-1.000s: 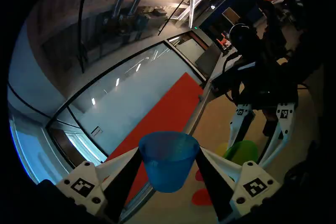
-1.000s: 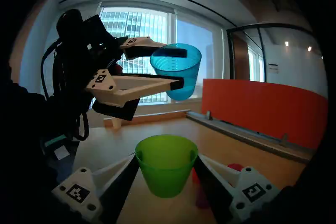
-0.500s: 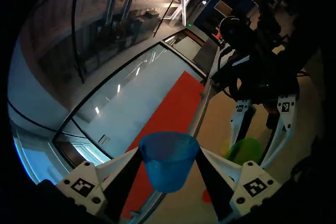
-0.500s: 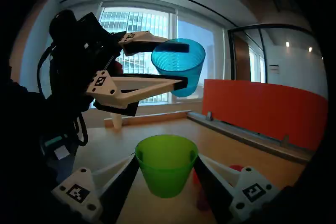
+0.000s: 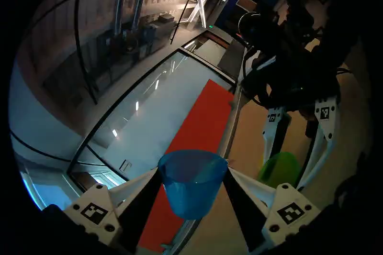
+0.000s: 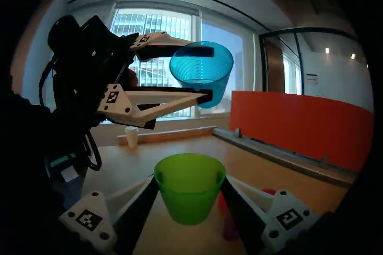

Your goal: Pour water

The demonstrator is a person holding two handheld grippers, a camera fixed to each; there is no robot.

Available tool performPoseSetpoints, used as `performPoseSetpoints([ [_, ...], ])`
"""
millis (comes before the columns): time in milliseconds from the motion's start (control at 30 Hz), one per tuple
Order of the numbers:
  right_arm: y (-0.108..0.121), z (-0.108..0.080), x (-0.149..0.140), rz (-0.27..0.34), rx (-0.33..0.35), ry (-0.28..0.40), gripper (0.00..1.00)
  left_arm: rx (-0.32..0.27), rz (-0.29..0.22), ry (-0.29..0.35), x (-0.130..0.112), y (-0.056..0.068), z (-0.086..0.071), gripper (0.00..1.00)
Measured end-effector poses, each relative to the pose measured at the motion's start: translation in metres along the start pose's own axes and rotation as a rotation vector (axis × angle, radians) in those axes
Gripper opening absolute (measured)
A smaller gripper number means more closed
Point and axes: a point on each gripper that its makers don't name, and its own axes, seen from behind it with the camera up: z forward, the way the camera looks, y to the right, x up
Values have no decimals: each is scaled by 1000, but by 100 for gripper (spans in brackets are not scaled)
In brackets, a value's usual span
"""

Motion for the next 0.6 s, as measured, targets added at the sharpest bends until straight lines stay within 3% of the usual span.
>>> performPoseSetpoints([
  [600,4,-2,1,4,-8,6,90,15,68,-1,2,-1,4,87],
])
